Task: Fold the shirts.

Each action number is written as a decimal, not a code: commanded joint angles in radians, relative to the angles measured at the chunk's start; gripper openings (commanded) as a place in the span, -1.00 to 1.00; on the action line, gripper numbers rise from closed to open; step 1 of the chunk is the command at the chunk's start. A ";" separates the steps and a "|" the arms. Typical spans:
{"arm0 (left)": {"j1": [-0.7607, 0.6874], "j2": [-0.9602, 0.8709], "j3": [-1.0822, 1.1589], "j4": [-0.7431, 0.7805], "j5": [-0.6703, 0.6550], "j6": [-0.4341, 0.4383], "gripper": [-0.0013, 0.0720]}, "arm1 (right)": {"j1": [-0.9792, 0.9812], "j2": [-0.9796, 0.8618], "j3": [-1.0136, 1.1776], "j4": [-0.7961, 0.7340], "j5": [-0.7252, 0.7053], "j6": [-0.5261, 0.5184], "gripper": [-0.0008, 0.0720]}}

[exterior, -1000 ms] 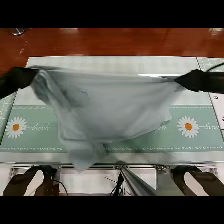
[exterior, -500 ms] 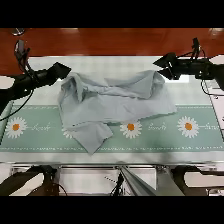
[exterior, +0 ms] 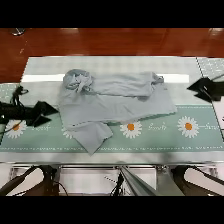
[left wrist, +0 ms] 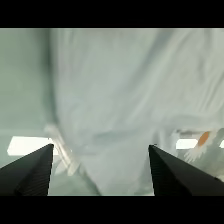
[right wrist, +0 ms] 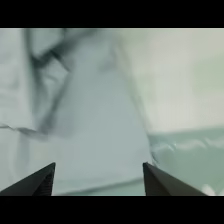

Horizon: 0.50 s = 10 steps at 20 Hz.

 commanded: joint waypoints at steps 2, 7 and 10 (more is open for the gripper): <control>0.071 0.055 -0.225 -0.021 0.016 0.037 0.96 | -0.124 0.244 -0.413 0.090 -0.150 -0.086 0.76; -0.007 0.036 -0.336 -0.278 0.220 0.121 0.96 | -0.122 0.272 -0.531 0.205 -0.172 -0.112 0.76; -0.151 0.012 -0.336 -0.404 0.355 0.175 0.95 | -0.122 0.272 -0.531 0.206 -0.173 -0.082 0.76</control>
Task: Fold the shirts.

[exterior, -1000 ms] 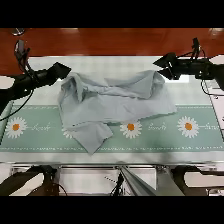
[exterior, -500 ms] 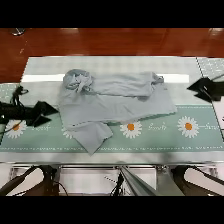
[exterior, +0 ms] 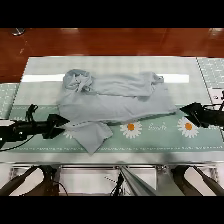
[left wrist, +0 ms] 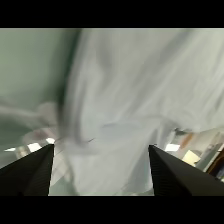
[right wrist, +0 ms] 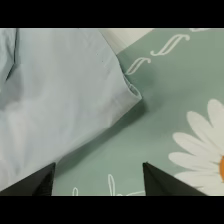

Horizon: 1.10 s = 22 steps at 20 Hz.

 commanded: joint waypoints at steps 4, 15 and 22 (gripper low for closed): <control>-0.198 -0.061 0.024 -0.149 0.204 0.088 -0.91 | -0.006 0.012 -0.029 -0.021 -0.072 0.132 0.76; -0.186 -0.061 0.147 -0.149 0.120 0.122 -0.91 | 0.137 -0.337 0.136 0.014 -0.103 0.167 0.76; -0.214 -0.061 0.148 -0.149 0.119 0.122 -0.91 | 0.302 -0.499 0.317 0.096 -0.130 0.142 -0.88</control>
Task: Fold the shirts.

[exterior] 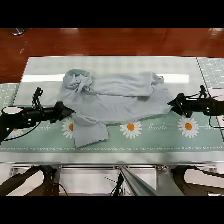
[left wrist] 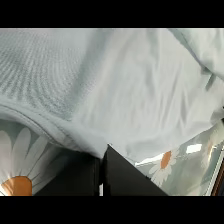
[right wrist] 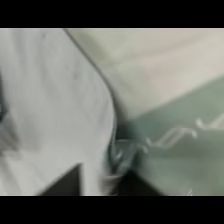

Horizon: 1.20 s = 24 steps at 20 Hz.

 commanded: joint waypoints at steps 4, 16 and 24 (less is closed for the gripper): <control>0.028 0.043 0.135 -0.080 -0.116 0.061 -0.91 | 0.057 -0.048 0.317 0.031 0.210 -0.043 -0.91; 0.053 0.451 1.175 0.510 -0.063 -0.269 -0.92 | 0.100 0.583 1.091 -0.488 0.426 0.143 -0.91; 0.053 0.716 1.173 0.832 -0.232 -0.313 -0.92 | 0.100 0.896 1.091 -0.573 0.646 0.202 -0.91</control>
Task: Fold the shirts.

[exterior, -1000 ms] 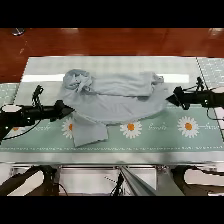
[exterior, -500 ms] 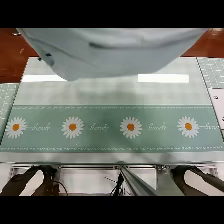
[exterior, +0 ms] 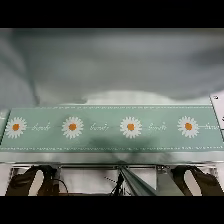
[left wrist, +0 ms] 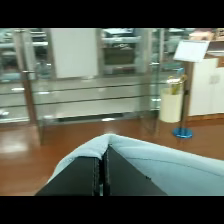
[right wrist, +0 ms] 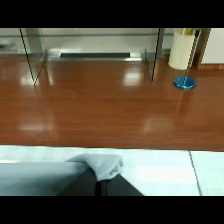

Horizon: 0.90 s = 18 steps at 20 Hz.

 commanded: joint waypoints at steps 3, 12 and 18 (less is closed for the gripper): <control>0.000 0.061 -0.054 0.161 -0.111 -0.023 -0.92 | 0.001 0.092 -0.022 -0.046 0.176 0.043 -0.91; -0.014 -0.118 -0.689 -0.140 0.106 0.024 -0.92 | 0.002 0.044 -0.721 0.192 -0.214 -0.029 -0.91; -0.182 -0.580 -0.696 -0.144 0.416 0.045 -0.92 | 0.002 -0.386 -0.860 0.382 -0.516 -0.206 -0.91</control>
